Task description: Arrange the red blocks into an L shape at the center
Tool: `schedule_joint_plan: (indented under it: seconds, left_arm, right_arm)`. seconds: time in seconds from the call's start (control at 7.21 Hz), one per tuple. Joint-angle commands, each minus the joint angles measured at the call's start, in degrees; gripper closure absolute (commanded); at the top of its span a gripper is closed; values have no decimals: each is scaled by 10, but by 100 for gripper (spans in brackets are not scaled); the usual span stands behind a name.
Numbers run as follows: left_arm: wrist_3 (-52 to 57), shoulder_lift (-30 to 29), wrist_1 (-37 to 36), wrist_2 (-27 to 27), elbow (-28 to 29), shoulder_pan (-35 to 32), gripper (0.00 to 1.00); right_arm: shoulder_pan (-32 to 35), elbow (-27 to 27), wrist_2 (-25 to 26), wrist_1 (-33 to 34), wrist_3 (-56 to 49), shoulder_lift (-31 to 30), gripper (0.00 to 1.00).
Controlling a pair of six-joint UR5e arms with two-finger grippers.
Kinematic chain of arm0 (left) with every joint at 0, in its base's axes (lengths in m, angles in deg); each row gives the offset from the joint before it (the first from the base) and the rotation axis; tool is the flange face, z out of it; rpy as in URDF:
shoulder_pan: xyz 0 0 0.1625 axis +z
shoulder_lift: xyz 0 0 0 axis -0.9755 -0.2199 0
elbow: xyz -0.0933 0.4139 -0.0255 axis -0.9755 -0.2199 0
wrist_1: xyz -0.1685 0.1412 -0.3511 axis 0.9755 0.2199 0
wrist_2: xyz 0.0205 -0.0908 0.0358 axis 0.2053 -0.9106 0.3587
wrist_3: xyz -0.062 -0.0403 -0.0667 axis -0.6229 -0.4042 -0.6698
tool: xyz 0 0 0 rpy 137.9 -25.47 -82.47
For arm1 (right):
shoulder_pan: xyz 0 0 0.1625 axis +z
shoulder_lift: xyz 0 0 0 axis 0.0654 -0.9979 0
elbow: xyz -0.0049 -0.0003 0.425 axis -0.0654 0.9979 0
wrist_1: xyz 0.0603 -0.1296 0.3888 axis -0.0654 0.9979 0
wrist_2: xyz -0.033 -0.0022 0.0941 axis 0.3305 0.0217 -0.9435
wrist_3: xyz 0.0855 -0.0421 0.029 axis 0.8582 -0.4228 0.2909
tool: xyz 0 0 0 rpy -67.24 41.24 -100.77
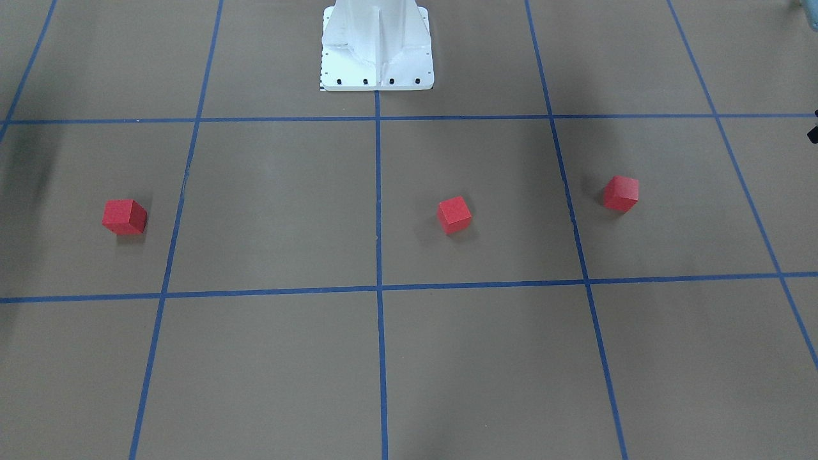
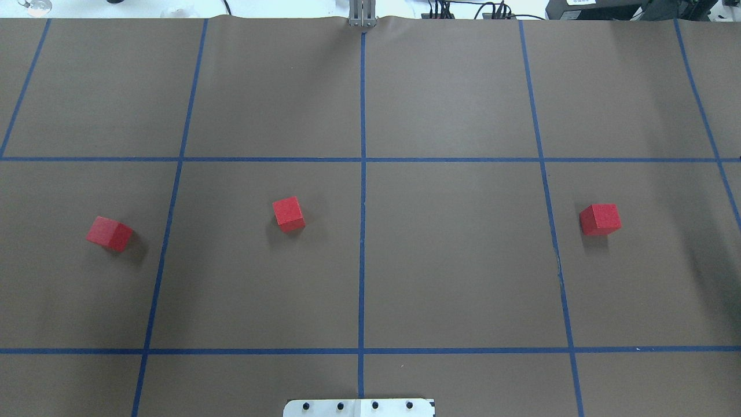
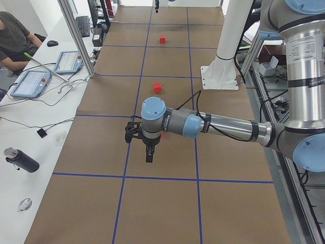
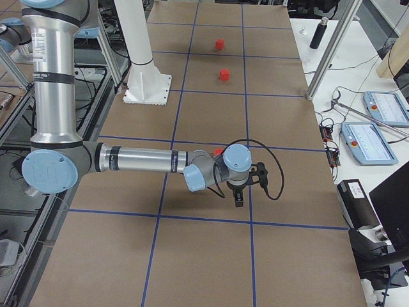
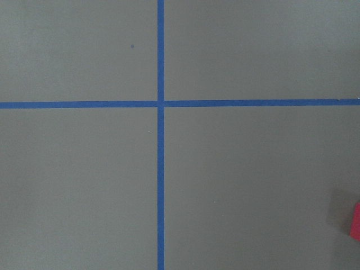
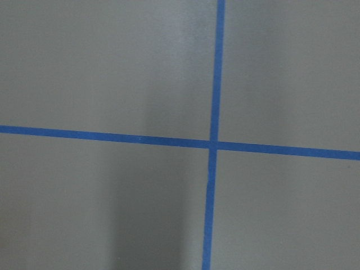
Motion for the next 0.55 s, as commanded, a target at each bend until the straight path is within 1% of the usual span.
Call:
schedule_joint_plan:
  seconds: [0.0, 0.14, 0.28, 0.42]
  left_arm:
    - [-1, 0, -1, -14, 1, 1, 0]
    - [-1, 0, -1, -14, 1, 1, 0]
    - [-1, 0, 0, -14, 0, 1, 0]
    - [-1, 0, 0, -15, 0, 1, 0]
  right_arm:
    - [-94, -38, 6, -52, 182, 0, 0]
    - [-143, -67, 43, -52, 259, 0, 1]
    - [-190, -99, 92, -51, 332, 0, 2]
    - [-204, -105, 93, -50, 359, 0, 3]
